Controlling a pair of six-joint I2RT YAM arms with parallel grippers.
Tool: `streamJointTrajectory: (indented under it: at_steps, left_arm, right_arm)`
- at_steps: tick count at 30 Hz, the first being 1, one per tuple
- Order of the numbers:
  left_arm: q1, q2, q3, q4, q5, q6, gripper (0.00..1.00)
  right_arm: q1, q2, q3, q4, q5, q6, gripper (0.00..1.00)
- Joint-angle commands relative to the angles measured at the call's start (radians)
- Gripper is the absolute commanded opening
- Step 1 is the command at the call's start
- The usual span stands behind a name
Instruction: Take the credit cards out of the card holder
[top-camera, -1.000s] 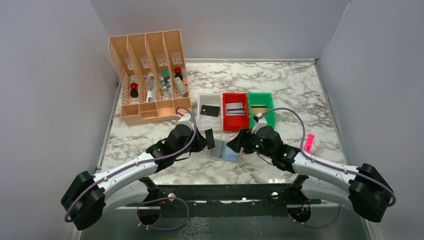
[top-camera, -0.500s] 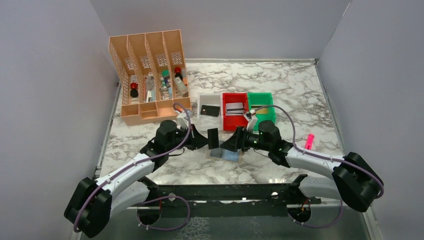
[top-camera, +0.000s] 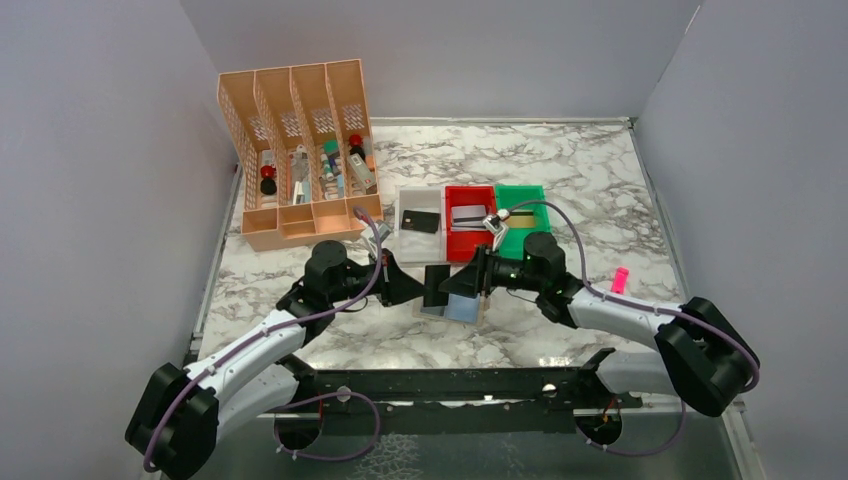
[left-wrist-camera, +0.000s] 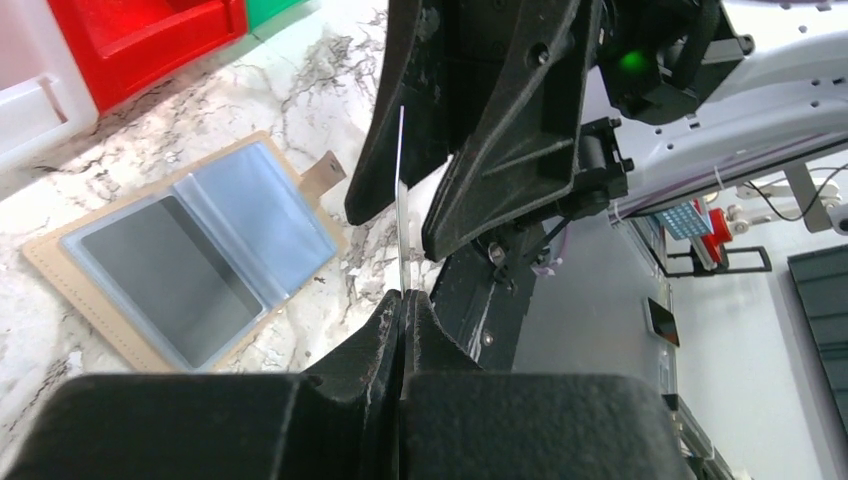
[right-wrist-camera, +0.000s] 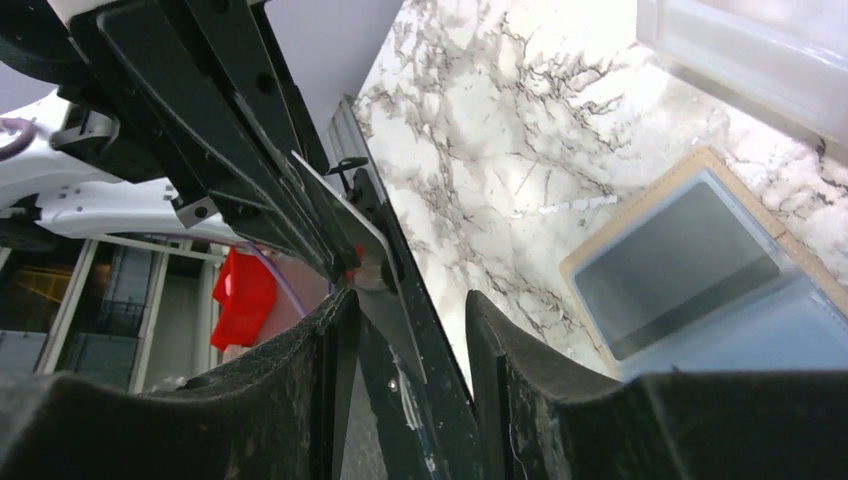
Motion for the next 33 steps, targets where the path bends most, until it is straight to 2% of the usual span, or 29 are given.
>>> streamJointTrajectory:
  at_steps: [1, 9, 21, 25, 27, 31, 32, 33]
  left_arm:
    - [0.005, 0.006, 0.010, 0.063, 0.077, -0.004, 0.00]
    - [0.005, 0.003, 0.012, 0.069, 0.070, -0.005, 0.00]
    - [0.005, -0.031, -0.008, 0.110, 0.015, -0.035, 0.00]
    - [0.005, -0.024, -0.010, 0.112, 0.019, -0.040, 0.00]
    - [0.005, -0.019, -0.013, 0.110, 0.013, -0.046, 0.00]
    - [0.005, -0.015, -0.016, 0.106, -0.016, -0.062, 0.13]
    - [0.005, -0.014, -0.010, 0.092, -0.021, -0.058, 0.19]
    - [0.005, -0.014, 0.003, 0.054, -0.043, -0.046, 0.32]
  right_arm:
    - [-0.030, 0.028, 0.019, 0.114, -0.107, 0.019, 0.43]
    - [-0.047, 0.071, -0.010, 0.275, -0.231, 0.079, 0.19]
    - [-0.050, 0.072, -0.037, 0.321, -0.273, 0.086, 0.20]
    - [-0.053, 0.065, -0.038, 0.315, -0.264, 0.081, 0.06]
    - [-0.054, 0.054, -0.038, 0.297, -0.243, 0.074, 0.04]
    - [-0.054, 0.013, -0.011, 0.174, -0.183, -0.001, 0.01]
    - [-0.054, -0.002, 0.003, 0.120, -0.164, -0.035, 0.01]
    - [-0.054, -0.018, 0.018, 0.066, -0.140, -0.065, 0.01]
